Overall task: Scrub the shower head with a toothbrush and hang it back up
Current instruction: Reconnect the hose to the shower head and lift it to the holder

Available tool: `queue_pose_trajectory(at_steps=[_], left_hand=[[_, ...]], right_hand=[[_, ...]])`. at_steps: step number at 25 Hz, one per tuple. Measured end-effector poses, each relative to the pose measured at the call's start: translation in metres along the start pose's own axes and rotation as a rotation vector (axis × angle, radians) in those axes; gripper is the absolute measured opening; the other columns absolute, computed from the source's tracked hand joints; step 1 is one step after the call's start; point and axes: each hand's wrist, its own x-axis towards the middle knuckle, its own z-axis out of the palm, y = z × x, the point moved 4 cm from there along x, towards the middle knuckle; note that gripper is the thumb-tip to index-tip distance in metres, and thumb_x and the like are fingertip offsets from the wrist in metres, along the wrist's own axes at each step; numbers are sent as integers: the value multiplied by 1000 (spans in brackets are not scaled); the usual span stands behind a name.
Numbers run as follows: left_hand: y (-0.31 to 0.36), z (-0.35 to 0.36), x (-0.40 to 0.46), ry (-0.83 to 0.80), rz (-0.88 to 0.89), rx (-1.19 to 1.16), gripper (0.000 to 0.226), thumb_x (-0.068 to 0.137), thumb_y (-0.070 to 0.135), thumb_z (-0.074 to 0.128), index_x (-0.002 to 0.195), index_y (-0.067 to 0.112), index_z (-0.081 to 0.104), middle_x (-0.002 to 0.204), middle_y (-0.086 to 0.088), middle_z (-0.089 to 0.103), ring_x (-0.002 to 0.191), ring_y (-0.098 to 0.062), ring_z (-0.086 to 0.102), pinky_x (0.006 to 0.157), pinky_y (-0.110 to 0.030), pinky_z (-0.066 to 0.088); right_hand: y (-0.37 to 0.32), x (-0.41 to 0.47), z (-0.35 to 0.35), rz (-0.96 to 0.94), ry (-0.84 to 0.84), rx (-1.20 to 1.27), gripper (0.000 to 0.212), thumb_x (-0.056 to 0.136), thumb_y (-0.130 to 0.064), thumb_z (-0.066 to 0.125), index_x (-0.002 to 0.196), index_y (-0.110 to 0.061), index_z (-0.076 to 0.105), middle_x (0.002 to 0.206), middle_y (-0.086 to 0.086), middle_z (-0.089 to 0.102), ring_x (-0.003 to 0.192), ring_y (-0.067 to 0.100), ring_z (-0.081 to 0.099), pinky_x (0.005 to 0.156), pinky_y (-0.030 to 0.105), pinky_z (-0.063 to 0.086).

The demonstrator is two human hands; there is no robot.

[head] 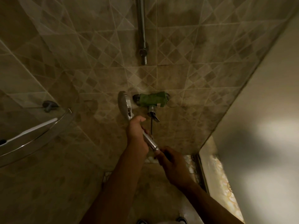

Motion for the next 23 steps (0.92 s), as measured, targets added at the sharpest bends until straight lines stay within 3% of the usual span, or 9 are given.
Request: queue_pose_trajectory(at_steps=[5, 7, 9, 10, 12, 15, 18, 21, 23], left_hand=[[5, 4, 4, -286, -36, -43, 33, 85, 19, 55, 57, 22, 38, 43, 7, 29, 37, -10, 28, 44, -24, 31], [9, 7, 0, -417, -39, -69, 33, 82, 23, 60, 55, 19, 41, 46, 4, 37, 44, -14, 38, 51, -27, 37], [13, 7, -5, -460, -14, -90, 25, 75, 34, 70, 68, 12, 61, 63, -3, 56, 63, -20, 55, 66, -35, 45], [14, 7, -9, -439, 8, -94, 36, 69, 39, 76, 87, 8, 71, 75, -5, 61, 72, -21, 59, 71, -38, 47], [14, 5, -15, -321, 62, -142, 62, 66, 42, 81, 116, 8, 69, 89, -5, 64, 81, -20, 61, 76, -38, 49], [9, -1, -22, -67, 222, -133, 29, 85, 34, 74, 106, 14, 70, 106, -7, 67, 100, -26, 63, 88, -42, 53], [8, 2, -31, -23, 285, 17, 10, 87, 34, 73, 89, 24, 73, 102, -6, 70, 101, -25, 66, 93, -49, 53], [10, 4, -33, -44, 212, -45, 9, 87, 32, 73, 93, 25, 72, 104, -5, 72, 100, -23, 68, 92, -45, 50], [8, 1, -25, -18, 196, -8, 24, 81, 30, 78, 100, 17, 69, 88, -1, 68, 86, -19, 67, 83, -41, 52]], right_hand=[[-7, -3, 5, 257, -135, 498, 43, 95, -36, 56, 90, 5, 66, 56, 1, 49, 46, 11, 38, 45, 24, 28], [-7, -1, 4, 308, -228, 665, 51, 94, -36, 58, 98, 15, 61, 55, 2, 47, 47, 13, 32, 47, 27, 22], [-9, 1, 1, 267, -308, 698, 42, 96, -32, 56, 100, 9, 62, 58, 0, 49, 50, 14, 31, 49, 27, 22], [-9, 3, -1, 243, -325, 694, 34, 97, -31, 56, 98, 2, 64, 60, 0, 50, 51, 14, 31, 49, 26, 23], [-11, 4, -4, 217, -332, 687, 28, 97, -31, 55, 95, -5, 64, 64, 1, 53, 51, 12, 34, 50, 25, 26], [-8, 7, -4, 219, -276, 638, 29, 99, -29, 54, 101, -2, 62, 70, 5, 57, 53, 12, 42, 50, 24, 33], [-6, 8, -5, 147, -149, 414, 21, 98, -28, 57, 101, -9, 65, 77, 6, 65, 59, 13, 53, 54, 23, 42], [-2, 8, -7, 28, 25, 163, 11, 94, -29, 64, 97, -18, 67, 82, -1, 70, 69, 8, 64, 60, 19, 48], [-1, 8, -6, -13, 56, 87, 10, 92, -31, 66, 95, -21, 68, 81, -1, 70, 73, 12, 67, 62, 22, 51]])
